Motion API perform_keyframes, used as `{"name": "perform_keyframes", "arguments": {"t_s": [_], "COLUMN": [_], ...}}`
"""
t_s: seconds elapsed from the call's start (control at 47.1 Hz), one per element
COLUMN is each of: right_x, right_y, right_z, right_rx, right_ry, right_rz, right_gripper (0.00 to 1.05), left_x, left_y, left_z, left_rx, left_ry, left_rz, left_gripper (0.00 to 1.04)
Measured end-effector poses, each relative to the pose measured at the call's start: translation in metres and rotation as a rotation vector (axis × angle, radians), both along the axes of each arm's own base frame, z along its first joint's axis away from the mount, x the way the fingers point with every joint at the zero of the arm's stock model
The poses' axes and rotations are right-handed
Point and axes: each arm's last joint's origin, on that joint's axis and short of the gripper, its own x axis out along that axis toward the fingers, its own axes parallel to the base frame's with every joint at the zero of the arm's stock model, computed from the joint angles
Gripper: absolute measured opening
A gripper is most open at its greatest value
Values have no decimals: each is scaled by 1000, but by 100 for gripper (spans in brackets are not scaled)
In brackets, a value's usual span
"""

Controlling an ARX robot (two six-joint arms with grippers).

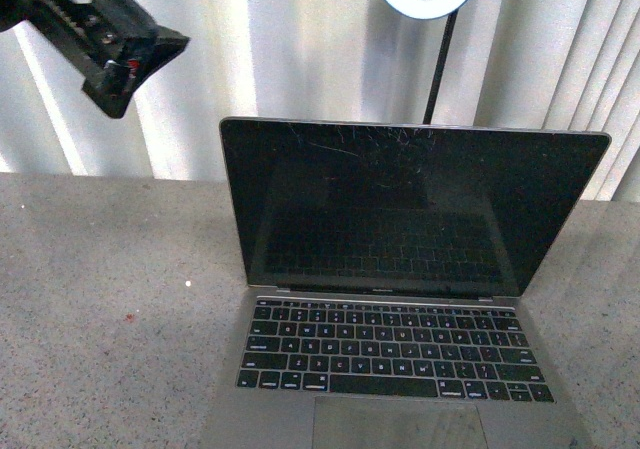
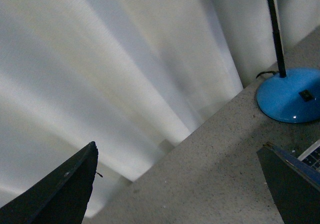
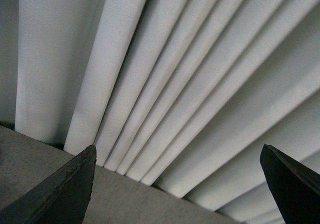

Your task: Close laptop

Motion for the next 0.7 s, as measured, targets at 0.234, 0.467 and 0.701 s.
{"name": "perform_keyframes", "arguments": {"t_s": [0.234, 0.467, 0.701], "right_x": [42, 56, 67], "right_y": [15, 35, 43], "right_z": [10, -5, -5], "right_rx": [-250, -399, -528], "right_ry": [96, 166, 191], "right_rz": [266, 418, 508], "right_gripper": [97, 93, 51], "left_x": [51, 75, 88], "left_y": [-31, -47, -56], "left_z": [17, 19, 30], "left_rx": [314, 488, 661], "left_ry": [74, 152, 138], "left_rz": [-108, -132, -168], "left_gripper": [98, 98, 98]}}
